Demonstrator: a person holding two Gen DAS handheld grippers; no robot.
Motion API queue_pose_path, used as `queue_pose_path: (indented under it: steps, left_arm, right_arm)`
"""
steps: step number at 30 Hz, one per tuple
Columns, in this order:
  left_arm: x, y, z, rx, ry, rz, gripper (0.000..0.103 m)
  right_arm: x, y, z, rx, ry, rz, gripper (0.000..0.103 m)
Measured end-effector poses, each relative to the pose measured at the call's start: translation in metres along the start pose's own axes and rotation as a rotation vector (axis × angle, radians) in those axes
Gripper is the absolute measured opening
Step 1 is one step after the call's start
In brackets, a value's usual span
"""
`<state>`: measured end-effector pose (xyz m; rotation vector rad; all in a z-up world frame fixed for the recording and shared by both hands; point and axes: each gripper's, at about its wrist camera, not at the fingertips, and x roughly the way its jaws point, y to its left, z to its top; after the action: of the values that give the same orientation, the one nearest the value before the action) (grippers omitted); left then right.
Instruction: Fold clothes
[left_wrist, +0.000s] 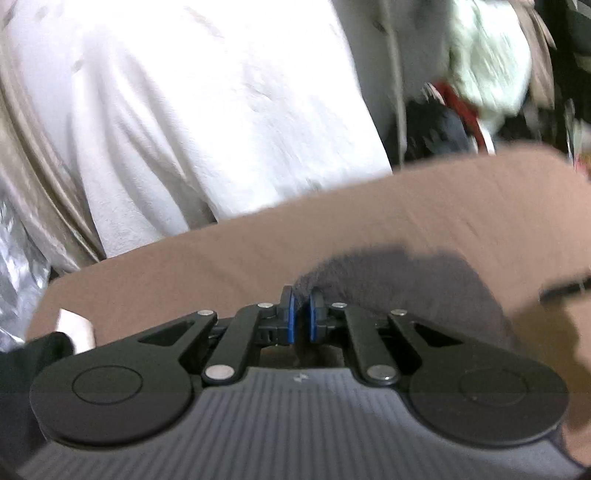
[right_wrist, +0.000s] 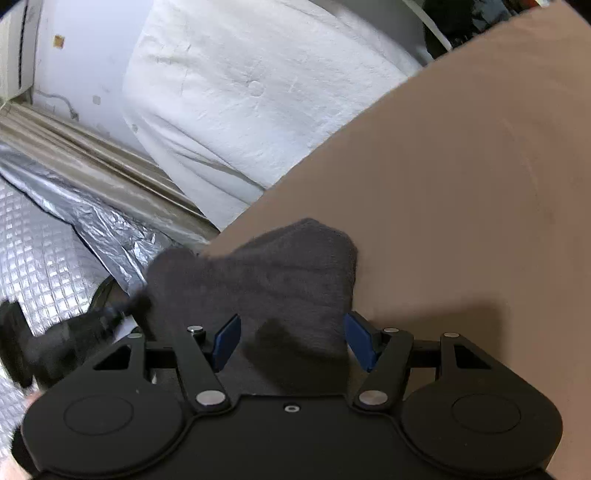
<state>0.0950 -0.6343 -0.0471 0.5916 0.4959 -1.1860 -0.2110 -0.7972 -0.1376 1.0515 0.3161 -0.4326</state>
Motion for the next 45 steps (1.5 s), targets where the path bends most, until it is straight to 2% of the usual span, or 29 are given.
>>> queue_pose_path:
  steps: [1, 2, 3, 6, 7, 10, 13, 15, 18, 23, 24, 25, 26, 27, 28, 29, 31, 33, 34, 35, 36, 38, 39, 42, 45]
  left_arm:
    - [0.012, 0.009, -0.004, -0.029, 0.033, 0.029, 0.041]
    - [0.022, 0.014, -0.009, -0.071, 0.098, 0.095, 0.052]
    - [0.023, 0.017, -0.018, -0.115, 0.138, 0.124, 0.054]
    - [-0.003, 0.021, -0.058, -0.228, 0.117, 0.018, 0.060]
    - [-0.015, 0.022, -0.074, -0.269, 0.116, -0.006, 0.069]
    - [-0.052, 0.031, -0.121, -0.417, 0.134, -0.047, 0.073]
    - [-0.090, 0.031, -0.171, -0.631, 0.151, -0.163, 0.074]
    - [-0.104, 0.022, -0.194, -0.691, 0.170, -0.199, 0.074]
    - [-0.106, 0.005, -0.210, -0.722, 0.178, -0.223, 0.081]
    - [-0.069, -0.009, -0.222, -0.907, 0.157, -0.257, 0.084]
    - [-0.061, -0.014, -0.224, -0.921, 0.156, -0.268, 0.083]
    - [-0.052, -0.019, -0.227, -0.910, 0.179, -0.269, 0.069]
    - [-0.045, -0.025, -0.229, -0.891, 0.212, -0.262, 0.054]
    - [-0.042, -0.030, -0.229, -0.866, 0.232, -0.261, 0.026]
    - [-0.046, -0.034, -0.228, -0.842, 0.221, -0.254, 0.025]
    - [-0.057, -0.038, -0.224, -0.806, 0.179, -0.236, 0.023]
    - [-0.091, -0.047, -0.212, -0.705, 0.054, -0.196, 0.022]
    - [-0.127, -0.057, -0.206, -0.613, -0.062, -0.175, 0.022]
    - [-0.128, -0.060, -0.210, -0.611, -0.044, -0.179, 0.022]
    - [-0.121, -0.062, -0.218, -0.628, 0.008, -0.178, 0.022]
    - [-0.114, -0.064, -0.226, -0.645, 0.061, -0.176, 0.023]
    - [-0.089, -0.063, -0.246, -0.654, 0.144, -0.151, 0.040]
    - [-0.077, -0.061, -0.256, -0.663, 0.171, -0.146, 0.054]
    - [-0.075, -0.045, -0.271, -0.766, 0.142, -0.218, 0.057]
    - [-0.096, -0.029, -0.267, -0.767, 0.118, -0.191, 0.059]
  right_arm:
    - [0.001, 0.003, -0.001, -0.015, -0.002, 0.000, 0.068]
    - [0.005, 0.006, -0.003, -0.024, 0.009, -0.004, 0.068]
    - [0.010, 0.008, -0.006, -0.033, 0.022, -0.009, 0.068]
    - [0.022, 0.021, -0.015, -0.096, 0.060, -0.055, 0.068]
    - [0.026, 0.028, -0.017, -0.134, 0.076, -0.078, 0.068]
    - [0.027, 0.043, -0.023, -0.208, 0.077, -0.097, 0.068]
    - [0.028, 0.060, -0.035, -0.244, 0.074, -0.090, 0.068]
    - [0.031, 0.071, -0.044, -0.246, 0.063, -0.086, 0.068]
    - [0.034, 0.085, -0.062, -0.281, 0.088, -0.093, 0.068]
    - [0.011, 0.114, -0.094, -0.420, 0.113, -0.114, 0.068]
    - [0.004, 0.120, -0.102, -0.458, 0.123, -0.109, 0.068]
    - [-0.002, 0.127, -0.110, -0.497, 0.135, -0.104, 0.068]
    - [-0.009, 0.133, -0.118, -0.536, 0.147, -0.099, 0.068]
    - [-0.015, 0.141, -0.128, -0.602, 0.154, -0.097, 0.068]
    - [-0.020, 0.148, -0.139, -0.669, 0.159, -0.097, 0.068]
    - [-0.022, 0.154, -0.151, -0.743, 0.169, -0.100, 0.068]
    - [-0.015, 0.163, -0.178, -0.925, 0.201, -0.147, 0.068]
    - [0.002, 0.166, -0.203, -1.085, 0.216, -0.255, 0.067]
    - [0.010, 0.164, -0.209, -1.123, 0.230, -0.310, 0.046]
    - [0.018, 0.161, -0.214, -1.154, 0.246, -0.362, 0.030]
    - [0.023, 0.156, -0.213, -1.136, 0.267, -0.399, 0.024]
    - [0.018, 0.150, -0.205, -1.080, 0.301, -0.391, 0.021]
    - [0.013, 0.147, -0.201, -1.058, 0.319, -0.379, 0.021]
    - [0.010, 0.141, -0.203, -1.073, 0.373, -0.393, 0.021]
    - [0.012, 0.143, -0.210, -1.134, 0.392, -0.413, 0.021]
